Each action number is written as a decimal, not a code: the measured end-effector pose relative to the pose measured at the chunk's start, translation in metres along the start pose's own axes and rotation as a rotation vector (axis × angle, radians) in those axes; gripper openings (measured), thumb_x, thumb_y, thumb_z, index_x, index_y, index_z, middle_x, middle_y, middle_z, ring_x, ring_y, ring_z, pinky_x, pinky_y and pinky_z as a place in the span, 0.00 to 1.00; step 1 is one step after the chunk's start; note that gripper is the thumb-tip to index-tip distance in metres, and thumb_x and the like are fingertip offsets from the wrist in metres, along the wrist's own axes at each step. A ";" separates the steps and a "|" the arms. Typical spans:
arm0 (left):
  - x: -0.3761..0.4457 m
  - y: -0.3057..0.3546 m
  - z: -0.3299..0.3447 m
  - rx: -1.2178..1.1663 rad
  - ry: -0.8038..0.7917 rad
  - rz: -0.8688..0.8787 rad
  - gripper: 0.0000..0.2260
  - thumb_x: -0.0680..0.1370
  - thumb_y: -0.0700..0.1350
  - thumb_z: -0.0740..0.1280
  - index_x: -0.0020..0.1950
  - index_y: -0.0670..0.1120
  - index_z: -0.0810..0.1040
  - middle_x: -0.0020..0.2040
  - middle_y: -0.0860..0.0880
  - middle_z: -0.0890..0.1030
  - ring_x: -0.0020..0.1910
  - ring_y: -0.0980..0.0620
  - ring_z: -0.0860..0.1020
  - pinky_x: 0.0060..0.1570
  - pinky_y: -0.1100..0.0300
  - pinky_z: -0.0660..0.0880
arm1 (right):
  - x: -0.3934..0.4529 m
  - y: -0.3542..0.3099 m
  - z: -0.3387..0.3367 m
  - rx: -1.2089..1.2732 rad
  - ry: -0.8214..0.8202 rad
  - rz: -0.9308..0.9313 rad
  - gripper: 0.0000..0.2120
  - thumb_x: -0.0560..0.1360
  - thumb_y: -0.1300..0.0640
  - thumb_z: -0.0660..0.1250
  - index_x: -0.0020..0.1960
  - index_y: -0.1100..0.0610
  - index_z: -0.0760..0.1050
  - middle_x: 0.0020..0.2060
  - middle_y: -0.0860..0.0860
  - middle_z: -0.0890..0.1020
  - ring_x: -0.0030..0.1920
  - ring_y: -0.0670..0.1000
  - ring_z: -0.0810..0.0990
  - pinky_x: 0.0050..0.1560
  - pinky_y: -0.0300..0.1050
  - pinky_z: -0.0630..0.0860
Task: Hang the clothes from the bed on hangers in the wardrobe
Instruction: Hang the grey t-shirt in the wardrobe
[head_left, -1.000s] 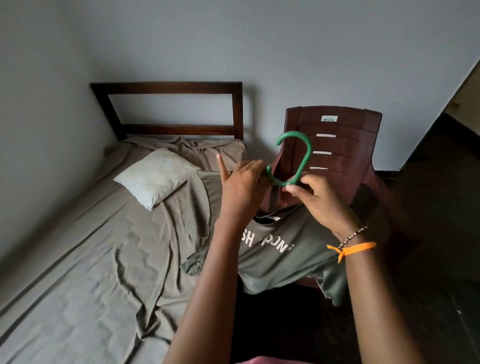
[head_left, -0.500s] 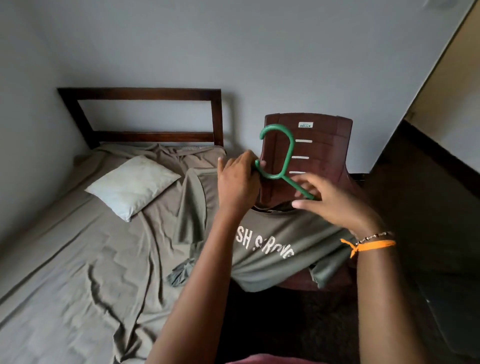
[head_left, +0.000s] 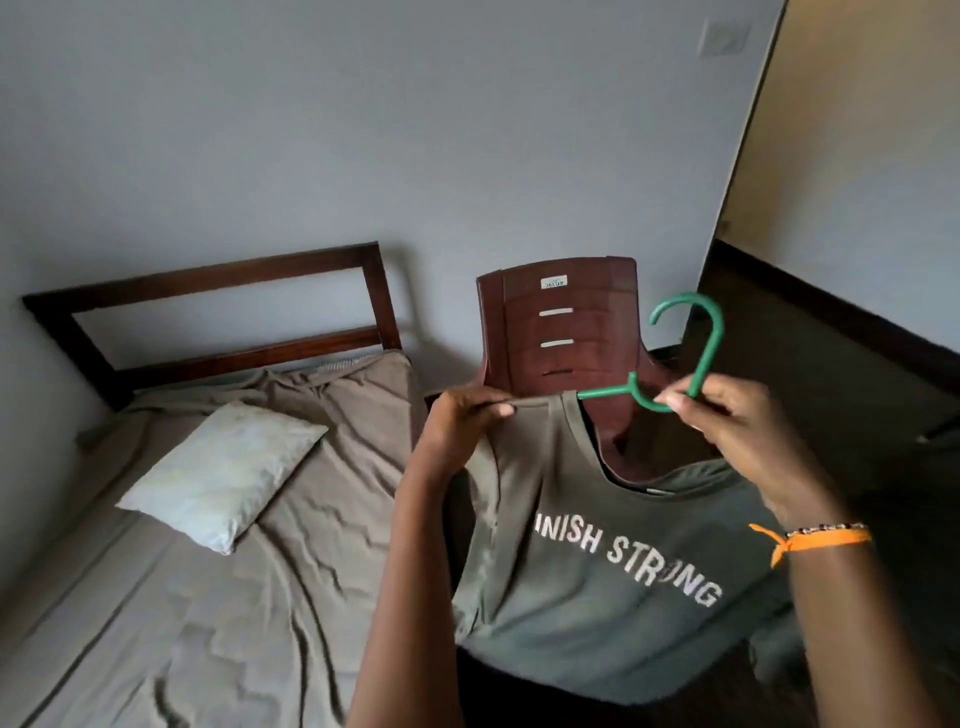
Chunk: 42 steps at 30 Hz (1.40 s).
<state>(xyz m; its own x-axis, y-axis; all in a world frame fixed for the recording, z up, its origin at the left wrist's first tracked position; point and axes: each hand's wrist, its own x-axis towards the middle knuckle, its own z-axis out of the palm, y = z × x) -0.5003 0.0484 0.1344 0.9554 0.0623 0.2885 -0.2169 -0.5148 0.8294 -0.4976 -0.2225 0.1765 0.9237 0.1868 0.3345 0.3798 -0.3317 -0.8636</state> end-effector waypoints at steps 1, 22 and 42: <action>0.005 0.003 0.002 -0.065 -0.069 0.024 0.05 0.74 0.33 0.68 0.47 0.35 0.82 0.39 0.49 0.78 0.36 0.69 0.75 0.45 0.74 0.68 | -0.004 0.001 -0.006 0.024 0.013 0.038 0.06 0.74 0.67 0.66 0.42 0.59 0.79 0.32 0.46 0.78 0.31 0.34 0.75 0.33 0.25 0.68; -0.031 0.123 0.193 -0.296 -0.405 0.399 0.12 0.77 0.44 0.61 0.60 0.48 0.76 0.59 0.50 0.76 0.58 0.57 0.73 0.61 0.69 0.66 | -0.113 0.018 -0.095 0.076 0.606 0.323 0.07 0.76 0.65 0.64 0.42 0.56 0.76 0.28 0.47 0.73 0.25 0.38 0.69 0.28 0.28 0.64; -0.229 0.361 0.455 -0.801 -1.059 -0.379 0.11 0.81 0.44 0.60 0.42 0.42 0.76 0.29 0.49 0.71 0.24 0.59 0.72 0.28 0.69 0.72 | -0.398 0.026 -0.354 -0.286 0.735 0.483 0.08 0.75 0.67 0.65 0.54 0.61 0.72 0.46 0.56 0.76 0.42 0.52 0.76 0.40 0.36 0.72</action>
<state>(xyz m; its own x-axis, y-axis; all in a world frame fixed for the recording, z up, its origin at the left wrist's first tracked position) -0.7060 -0.5403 0.1500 0.5983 -0.7725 -0.2130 0.3778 0.0376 0.9251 -0.8380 -0.6326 0.1544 0.7476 -0.6328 0.2017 -0.1476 -0.4543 -0.8785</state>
